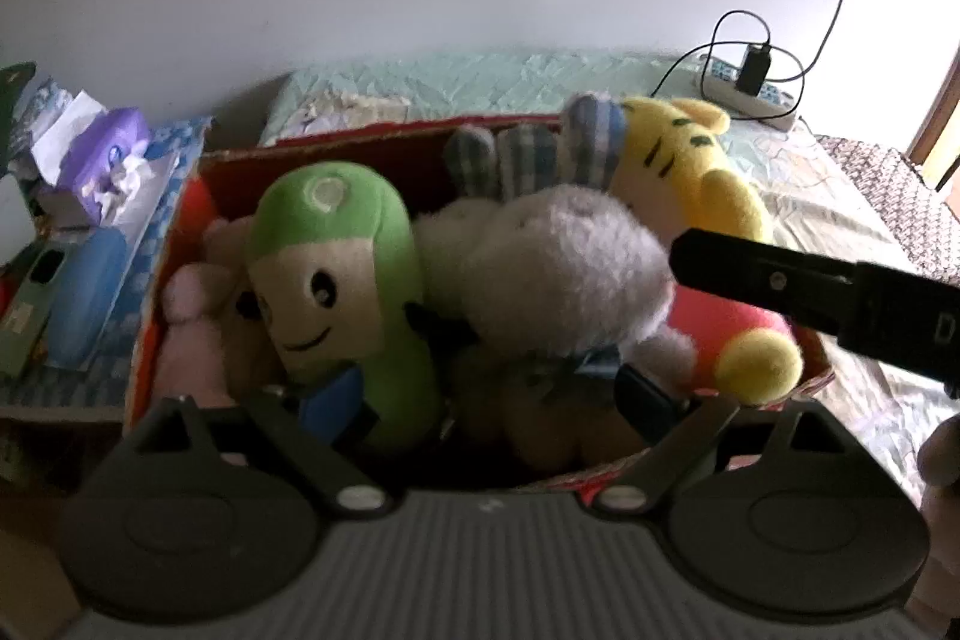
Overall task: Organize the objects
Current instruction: 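Lower the white bunny into the red box and open the right gripper, then withdraw the right gripper upward from the filled red box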
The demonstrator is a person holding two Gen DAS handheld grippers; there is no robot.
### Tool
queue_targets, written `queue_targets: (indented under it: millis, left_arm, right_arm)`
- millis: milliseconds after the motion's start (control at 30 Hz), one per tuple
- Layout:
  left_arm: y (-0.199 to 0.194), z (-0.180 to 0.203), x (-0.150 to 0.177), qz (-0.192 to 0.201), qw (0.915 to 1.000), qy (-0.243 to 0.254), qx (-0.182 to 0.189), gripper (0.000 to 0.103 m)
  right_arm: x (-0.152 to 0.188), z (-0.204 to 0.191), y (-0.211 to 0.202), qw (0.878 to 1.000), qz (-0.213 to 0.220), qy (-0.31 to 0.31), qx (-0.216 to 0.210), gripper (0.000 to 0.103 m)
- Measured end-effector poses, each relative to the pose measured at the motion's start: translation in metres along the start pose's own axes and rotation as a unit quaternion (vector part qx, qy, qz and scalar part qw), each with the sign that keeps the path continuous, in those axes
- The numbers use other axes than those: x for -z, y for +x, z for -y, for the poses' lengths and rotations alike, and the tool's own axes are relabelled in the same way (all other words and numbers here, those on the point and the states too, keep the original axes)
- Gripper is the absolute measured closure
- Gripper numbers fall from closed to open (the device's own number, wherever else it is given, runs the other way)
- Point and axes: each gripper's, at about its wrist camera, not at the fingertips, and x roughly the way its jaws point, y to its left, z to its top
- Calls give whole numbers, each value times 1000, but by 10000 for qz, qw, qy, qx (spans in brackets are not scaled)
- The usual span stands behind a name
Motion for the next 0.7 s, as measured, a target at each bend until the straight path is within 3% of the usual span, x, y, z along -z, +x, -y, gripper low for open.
queue_targets:
  millis: [300, 533, 700]
  left_arm:
    - [2, -4, 6, -195, 9994, -49, -284, 11]
    - [-1, -2, 1, -233, 9986, 42, -476, 9]
    - [-10, 7, -4, -211, 9977, 109, -639, 9]
  right_arm:
    - [8, -7, 6, 9990, -110, -13, 443, 72]
    - [4, -23, -11, 9960, 147, -329, 822, 59]
    - [-3, -27, -25, 9896, 217, -393, 1363, 60]
